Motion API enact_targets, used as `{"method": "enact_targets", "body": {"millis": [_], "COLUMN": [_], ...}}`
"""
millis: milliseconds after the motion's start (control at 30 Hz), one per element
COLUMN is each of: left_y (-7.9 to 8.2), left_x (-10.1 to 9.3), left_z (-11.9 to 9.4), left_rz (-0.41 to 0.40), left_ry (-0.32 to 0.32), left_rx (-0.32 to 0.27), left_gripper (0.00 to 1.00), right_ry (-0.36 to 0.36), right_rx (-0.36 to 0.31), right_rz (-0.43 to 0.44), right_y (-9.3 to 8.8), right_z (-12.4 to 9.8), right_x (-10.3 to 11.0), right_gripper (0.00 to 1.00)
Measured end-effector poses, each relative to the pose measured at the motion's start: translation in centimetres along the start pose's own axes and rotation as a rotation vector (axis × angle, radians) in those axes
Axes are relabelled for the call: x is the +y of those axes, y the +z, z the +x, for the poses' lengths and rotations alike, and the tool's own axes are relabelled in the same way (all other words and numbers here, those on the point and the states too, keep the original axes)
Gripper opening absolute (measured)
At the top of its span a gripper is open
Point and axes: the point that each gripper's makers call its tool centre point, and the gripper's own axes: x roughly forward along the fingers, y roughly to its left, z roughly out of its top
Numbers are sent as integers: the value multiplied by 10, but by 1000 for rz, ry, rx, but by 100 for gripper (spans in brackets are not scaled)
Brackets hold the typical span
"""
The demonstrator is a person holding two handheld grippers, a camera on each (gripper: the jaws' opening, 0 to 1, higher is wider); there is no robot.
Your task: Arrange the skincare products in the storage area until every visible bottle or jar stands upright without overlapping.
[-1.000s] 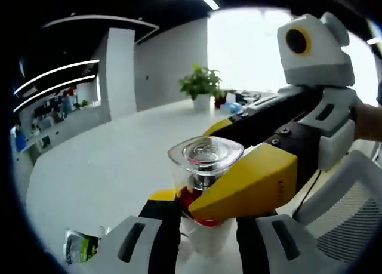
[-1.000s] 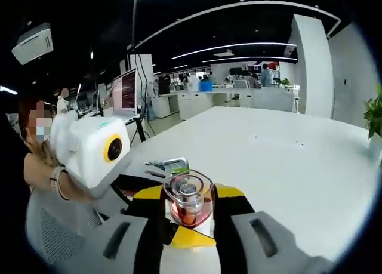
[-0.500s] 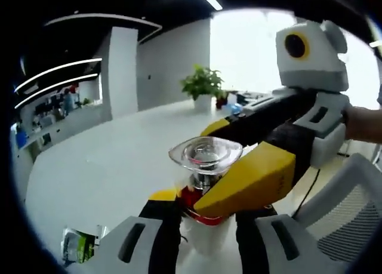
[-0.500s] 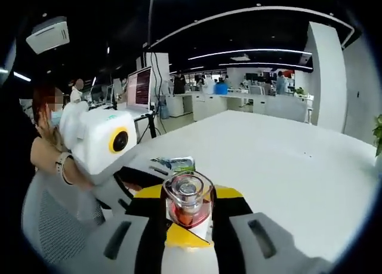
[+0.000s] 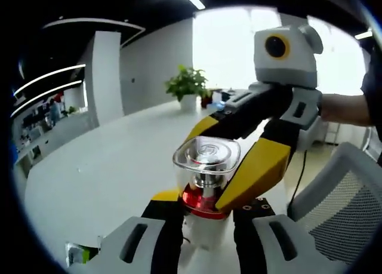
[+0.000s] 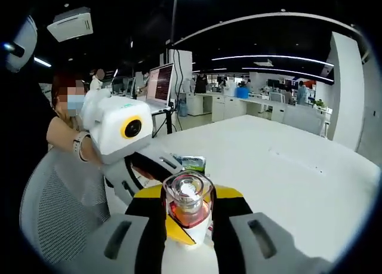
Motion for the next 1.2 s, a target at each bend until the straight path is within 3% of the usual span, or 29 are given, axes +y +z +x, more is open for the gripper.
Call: {"method": "enact_targets", "body": {"millis": [233,667,1067,1200], "left_y": [2,4,5,4], "left_x": [4,6,5,5], "left_z": [6,10,9,8], "left_rz": [-16,-35,-9,-6], "left_ry": [-9,16,1,-4], "left_rx": [-17,-33,-26,-21], "left_gripper": [28,27,28,28], "right_ry": [12,116,35,27], "right_rx": [20,75,32,65], "right_rz": [7,-37,32,54], "right_y": [-1,-1,-1,-8], "right_z": [1,1,-1,-1], "right_x": [-9,-13,-12,-11], "right_gripper": [28,29,31,31]}}
